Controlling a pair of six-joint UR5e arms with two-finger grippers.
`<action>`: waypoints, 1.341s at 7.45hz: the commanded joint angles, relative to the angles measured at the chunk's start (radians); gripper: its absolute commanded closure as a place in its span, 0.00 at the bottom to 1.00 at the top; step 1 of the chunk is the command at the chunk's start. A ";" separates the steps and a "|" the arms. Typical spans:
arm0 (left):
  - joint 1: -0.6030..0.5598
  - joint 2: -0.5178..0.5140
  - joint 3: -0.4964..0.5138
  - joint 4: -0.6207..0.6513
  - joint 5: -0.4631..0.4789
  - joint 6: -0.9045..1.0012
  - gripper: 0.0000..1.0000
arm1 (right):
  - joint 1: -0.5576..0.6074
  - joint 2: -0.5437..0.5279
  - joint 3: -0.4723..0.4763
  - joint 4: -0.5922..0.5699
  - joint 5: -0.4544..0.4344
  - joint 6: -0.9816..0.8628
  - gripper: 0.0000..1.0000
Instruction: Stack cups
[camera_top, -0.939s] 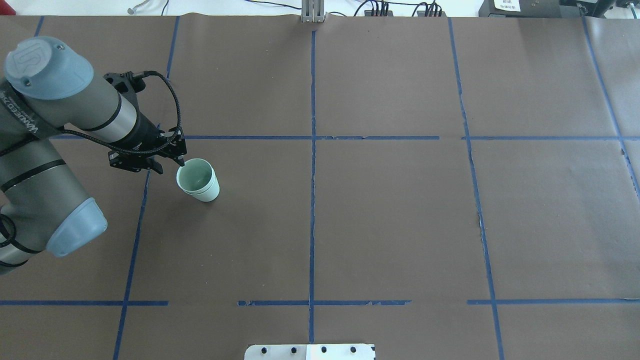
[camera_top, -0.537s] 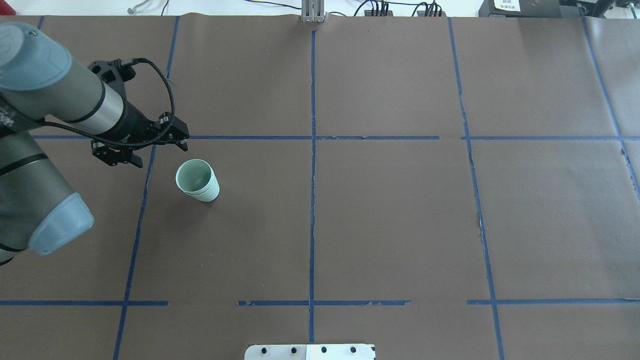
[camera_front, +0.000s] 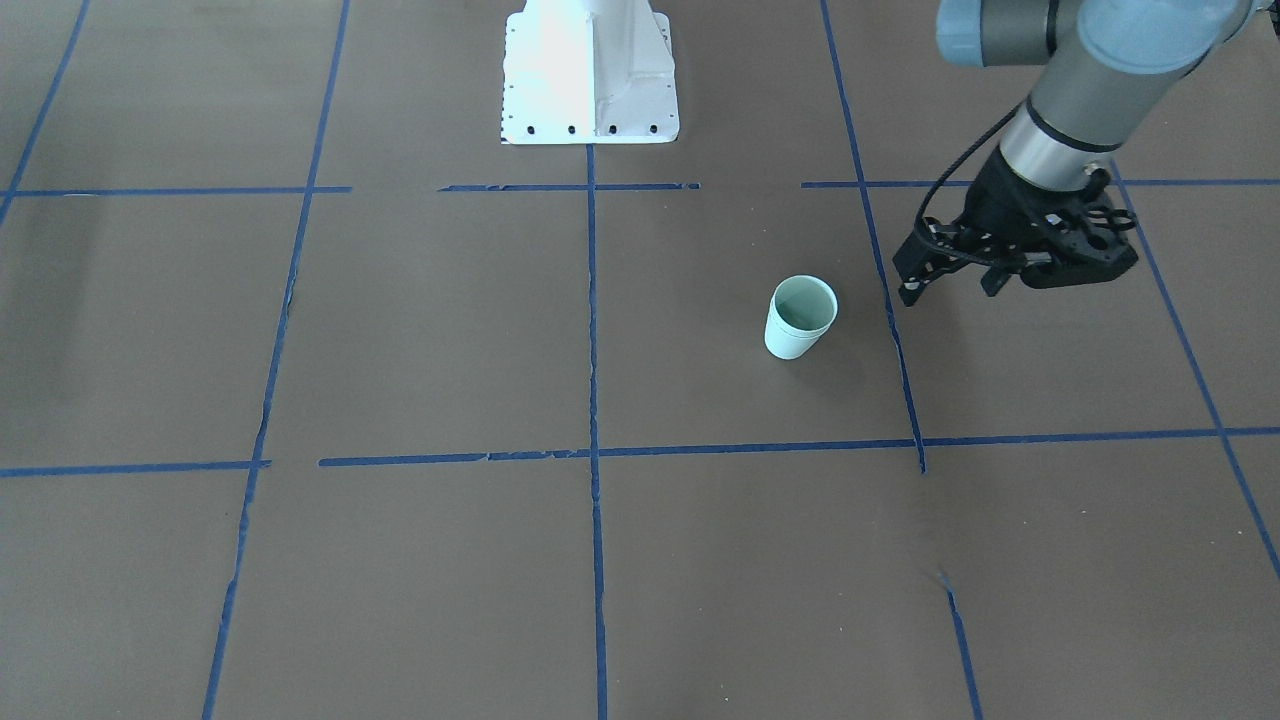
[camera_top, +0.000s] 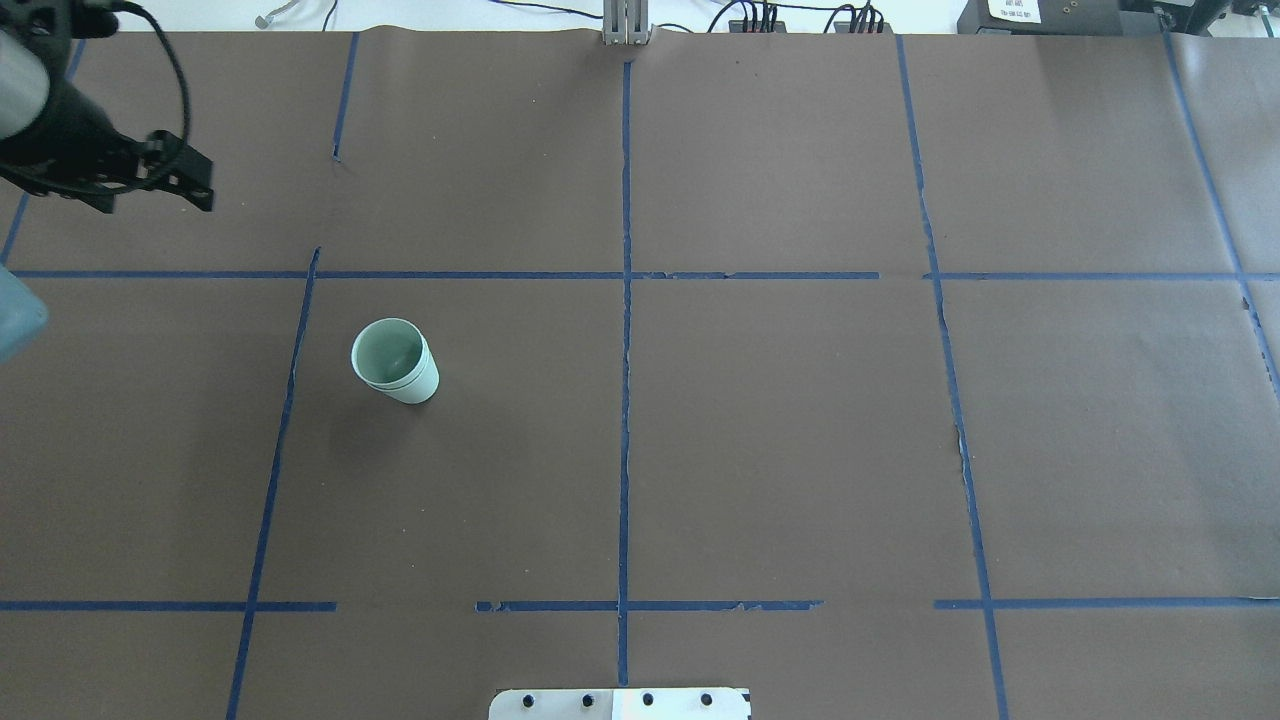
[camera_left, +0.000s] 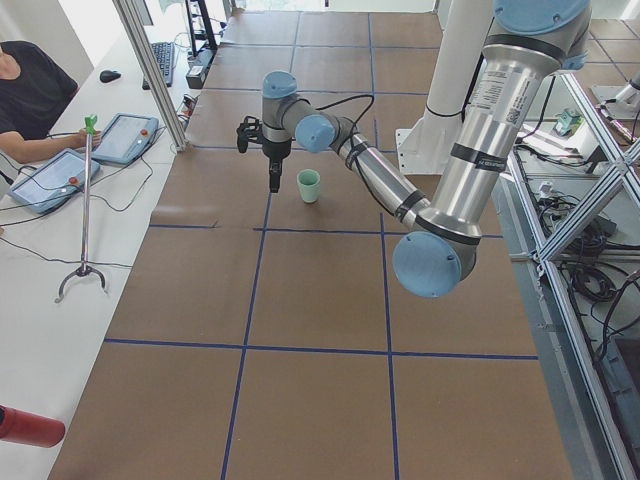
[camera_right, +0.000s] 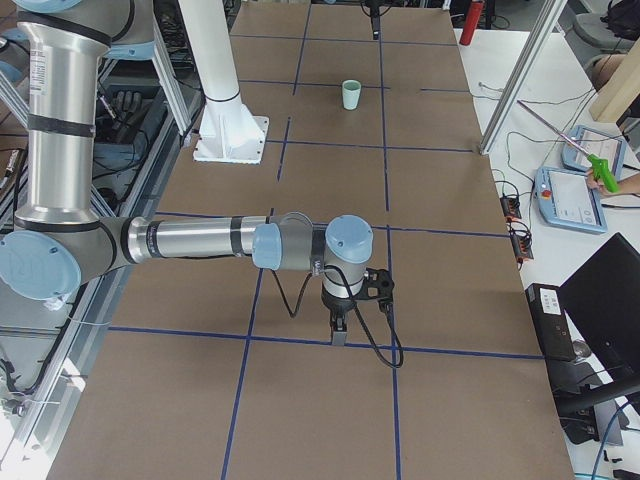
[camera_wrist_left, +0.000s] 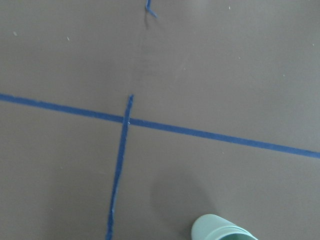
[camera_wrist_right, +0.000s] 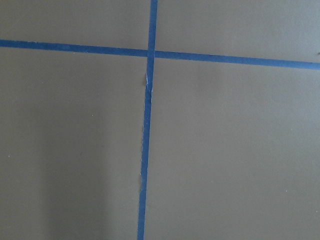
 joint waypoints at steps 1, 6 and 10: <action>-0.223 0.101 0.102 0.001 -0.068 0.466 0.00 | 0.000 0.000 0.000 0.001 0.000 0.000 0.00; -0.471 0.285 0.294 -0.055 -0.130 0.901 0.00 | 0.000 0.000 0.000 0.000 0.000 0.000 0.00; -0.472 0.301 0.365 -0.049 -0.223 0.892 0.00 | 0.000 0.000 0.000 0.000 0.000 0.000 0.00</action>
